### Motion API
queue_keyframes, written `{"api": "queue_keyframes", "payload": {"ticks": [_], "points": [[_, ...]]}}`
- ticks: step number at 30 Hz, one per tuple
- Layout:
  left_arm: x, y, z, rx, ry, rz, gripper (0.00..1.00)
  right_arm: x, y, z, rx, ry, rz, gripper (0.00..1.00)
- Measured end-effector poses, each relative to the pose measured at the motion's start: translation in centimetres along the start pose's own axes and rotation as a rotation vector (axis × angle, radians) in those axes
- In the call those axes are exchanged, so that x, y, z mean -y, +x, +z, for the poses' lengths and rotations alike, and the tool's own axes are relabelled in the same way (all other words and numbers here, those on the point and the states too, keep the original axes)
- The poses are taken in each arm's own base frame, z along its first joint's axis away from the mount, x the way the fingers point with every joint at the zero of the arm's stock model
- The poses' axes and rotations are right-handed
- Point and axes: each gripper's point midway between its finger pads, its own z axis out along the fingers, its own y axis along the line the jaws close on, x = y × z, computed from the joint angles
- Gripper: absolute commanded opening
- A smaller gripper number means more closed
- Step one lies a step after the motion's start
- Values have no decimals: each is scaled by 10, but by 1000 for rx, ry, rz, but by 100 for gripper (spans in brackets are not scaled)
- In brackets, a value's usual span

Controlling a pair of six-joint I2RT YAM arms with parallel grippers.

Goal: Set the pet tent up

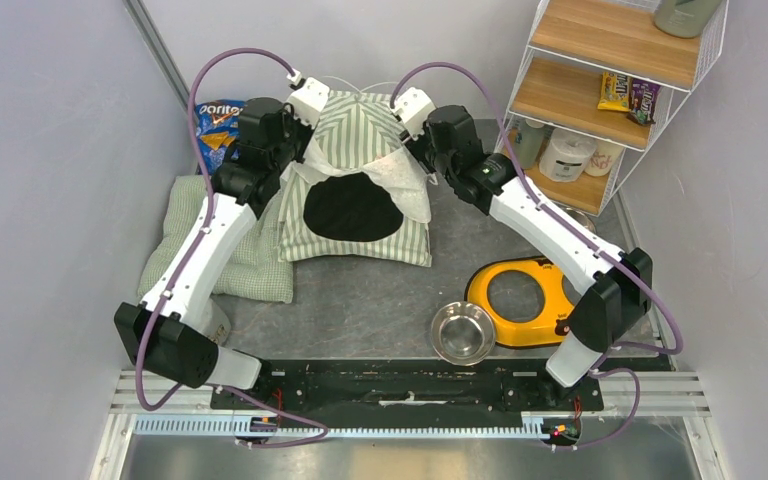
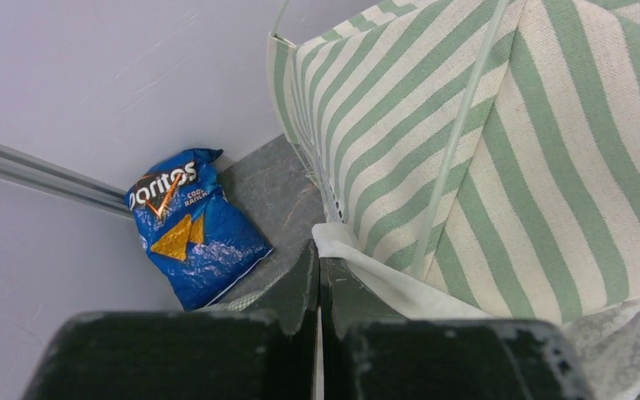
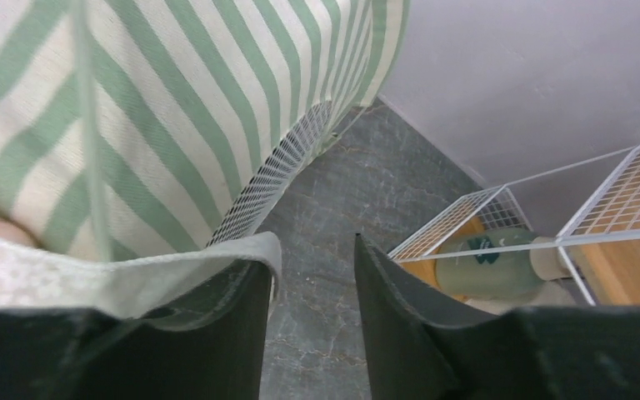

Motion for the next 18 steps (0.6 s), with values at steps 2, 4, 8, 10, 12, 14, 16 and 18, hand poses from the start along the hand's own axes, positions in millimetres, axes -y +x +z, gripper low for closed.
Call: {"api": "queue_keyframes", "payload": {"ticks": [2,4,8,10,12,14,16,18], "points": [[-1,2,1,-3,1,-3,8,1,8,4,-12,-8,24,55],[-2,2,1,-1,7,-10,14,1,17,7,-27,-19,46,59],[-5,6,2,-6,17,-23,26,0,31,11,-48,-47,84,62],[-7,10,2,-15,20,-31,29,-1,34,12,-53,-57,99,63],[-7,12,2,-19,25,-36,32,-3,40,14,-60,-75,126,65],[-5,17,2,-28,32,-39,35,-4,46,15,-69,-90,151,66],[-3,26,2,-45,38,-42,38,-5,52,16,-82,-102,178,67],[-2,34,1,-64,41,-48,40,-4,59,17,-101,-106,208,68]]}}
